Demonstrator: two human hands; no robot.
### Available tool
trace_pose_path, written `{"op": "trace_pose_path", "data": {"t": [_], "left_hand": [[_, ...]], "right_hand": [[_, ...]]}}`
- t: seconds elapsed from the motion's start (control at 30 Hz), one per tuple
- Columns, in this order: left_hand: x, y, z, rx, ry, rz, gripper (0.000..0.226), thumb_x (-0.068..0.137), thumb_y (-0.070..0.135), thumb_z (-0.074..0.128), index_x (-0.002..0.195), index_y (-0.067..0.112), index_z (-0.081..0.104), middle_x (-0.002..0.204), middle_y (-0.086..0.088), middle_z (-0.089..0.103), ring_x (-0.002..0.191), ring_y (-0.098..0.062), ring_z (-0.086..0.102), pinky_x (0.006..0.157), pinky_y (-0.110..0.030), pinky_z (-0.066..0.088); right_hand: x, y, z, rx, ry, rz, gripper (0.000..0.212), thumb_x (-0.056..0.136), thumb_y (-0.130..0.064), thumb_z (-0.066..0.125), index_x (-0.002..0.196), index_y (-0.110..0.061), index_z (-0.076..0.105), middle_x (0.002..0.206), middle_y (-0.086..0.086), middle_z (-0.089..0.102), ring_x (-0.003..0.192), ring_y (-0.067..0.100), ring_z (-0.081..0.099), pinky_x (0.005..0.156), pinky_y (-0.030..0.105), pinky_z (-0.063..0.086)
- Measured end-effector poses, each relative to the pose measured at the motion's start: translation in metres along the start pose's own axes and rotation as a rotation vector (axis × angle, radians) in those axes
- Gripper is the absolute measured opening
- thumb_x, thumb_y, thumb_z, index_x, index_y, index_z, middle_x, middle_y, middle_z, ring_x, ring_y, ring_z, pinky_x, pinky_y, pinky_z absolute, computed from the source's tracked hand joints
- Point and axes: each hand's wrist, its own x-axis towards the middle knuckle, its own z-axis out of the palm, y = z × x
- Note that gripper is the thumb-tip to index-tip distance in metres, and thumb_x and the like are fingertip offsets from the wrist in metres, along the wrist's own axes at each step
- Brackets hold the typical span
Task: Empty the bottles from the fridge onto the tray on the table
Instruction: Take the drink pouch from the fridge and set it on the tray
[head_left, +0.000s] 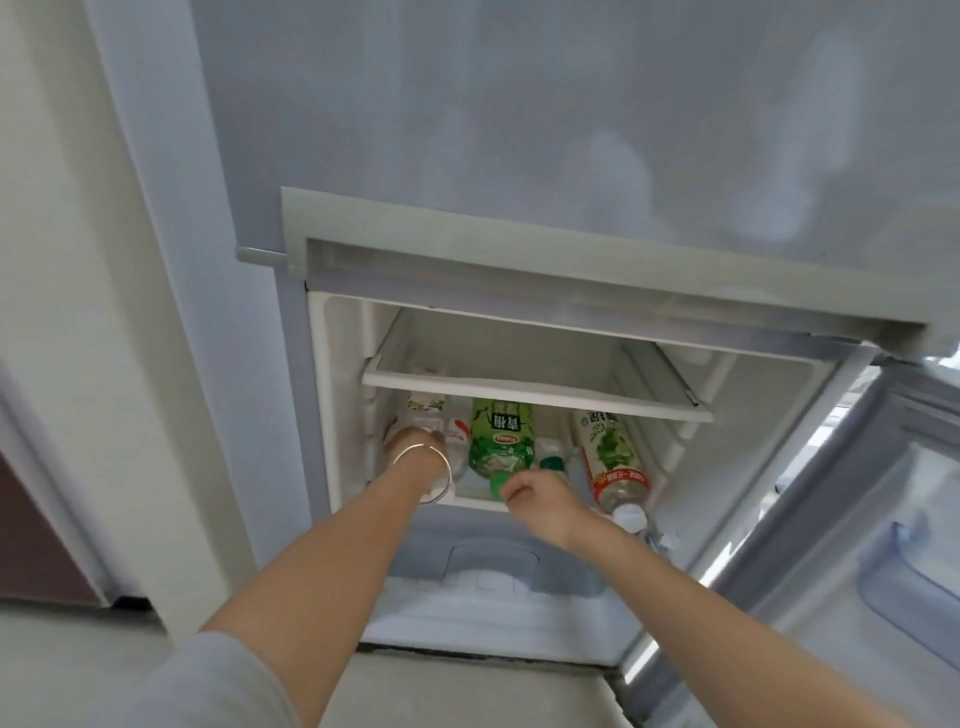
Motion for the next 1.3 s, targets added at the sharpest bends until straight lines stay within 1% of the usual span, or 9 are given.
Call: {"op": "trace_pose_path", "data": {"t": [0.13,0.27,0.37,0.47,0.63,0.93,1.03,1.17,1.3], "left_hand": [[-0.026,0.006,-0.005,-0.058,0.102,0.008,0.044,0.1,0.026,0.036,0.122,-0.006,0.057,0.126,-0.021,0.06,0.119,-0.033,0.056,0.096,-0.033,0.043],[-0.061,0.014,-0.021,-0.129,0.114,0.06,0.035,0.098,0.019,0.041,0.114,-0.002,0.063,0.119,-0.02,0.064,0.1,-0.03,0.06,0.08,-0.031,0.042],[-0.095,0.019,-0.037,-0.059,0.13,0.069,0.036,0.097,0.021,0.041,0.114,-0.003,0.062,0.118,-0.019,0.064,0.097,-0.029,0.058,0.08,-0.033,0.042],[-0.132,0.032,-0.049,0.129,0.194,0.147,0.032,0.095,0.027,0.043,0.08,0.003,0.058,0.093,-0.016,0.059,0.082,-0.026,0.054,0.071,-0.028,0.038],[-0.203,0.078,-0.065,0.435,0.279,0.298,0.04,0.091,0.042,0.038,0.088,0.011,0.062,0.097,-0.012,0.064,0.08,-0.028,0.052,0.068,-0.028,0.038],[-0.322,0.176,-0.053,0.45,0.448,0.566,0.06,0.08,0.067,0.039,0.081,0.011,0.059,0.087,-0.01,0.063,0.08,-0.029,0.058,0.065,-0.03,0.042],[-0.347,0.2,-0.046,0.376,0.382,0.698,0.069,0.08,0.075,0.033,0.072,0.011,0.056,0.084,-0.016,0.068,0.068,-0.027,0.058,0.059,-0.029,0.041],[-0.363,0.223,-0.036,0.29,0.167,0.73,0.072,0.076,0.079,0.039,0.097,0.011,0.052,0.081,-0.004,0.062,0.062,-0.017,0.056,0.055,-0.028,0.044],[-0.353,0.25,-0.011,0.018,-0.225,0.645,0.08,0.082,0.068,0.047,0.13,0.004,0.046,0.113,-0.013,0.063,0.077,-0.024,0.067,0.067,-0.036,0.06]], "right_hand": [[-0.018,-0.008,-0.01,0.015,-0.004,-0.019,0.028,0.094,-0.003,0.046,0.116,-0.006,0.065,0.124,0.009,0.059,0.111,0.021,0.053,0.088,0.02,0.037],[-0.043,-0.017,-0.019,0.04,0.01,-0.052,0.03,0.093,-0.002,0.05,0.121,-0.004,0.06,0.127,0.013,0.059,0.119,0.026,0.054,0.104,0.027,0.039],[-0.067,-0.028,-0.024,0.022,0.006,-0.104,0.042,0.091,-0.004,0.053,0.133,-0.008,0.049,0.129,0.009,0.057,0.111,0.022,0.056,0.087,0.023,0.042],[-0.088,-0.038,-0.03,0.023,0.035,-0.165,0.058,0.086,-0.006,0.063,0.139,-0.012,0.04,0.123,0.009,0.06,0.1,0.023,0.059,0.073,0.026,0.046],[-0.132,-0.048,-0.056,-0.042,0.11,-0.19,0.097,0.07,-0.024,0.083,0.145,-0.008,0.023,0.141,0.014,0.045,0.125,0.032,0.049,0.101,0.041,0.044],[-0.228,-0.033,-0.178,0.028,0.259,-0.226,0.066,0.076,-0.023,0.08,0.132,-0.009,0.048,0.124,0.006,0.058,0.119,0.028,0.055,0.095,0.035,0.045],[-0.246,-0.024,-0.218,0.138,0.275,-0.228,0.061,0.067,-0.021,0.085,0.12,-0.011,0.057,0.116,0.003,0.066,0.108,0.025,0.063,0.096,0.041,0.051],[-0.269,-0.008,-0.272,0.362,0.319,-0.235,0.061,0.071,-0.016,0.083,0.12,-0.01,0.046,0.108,0.01,0.065,0.089,0.022,0.068,0.064,0.031,0.058],[-0.28,0.01,-0.32,0.465,0.439,-0.29,0.057,0.078,-0.025,0.078,0.121,-0.01,0.045,0.109,0.012,0.068,0.092,0.022,0.068,0.066,0.033,0.054]]}}
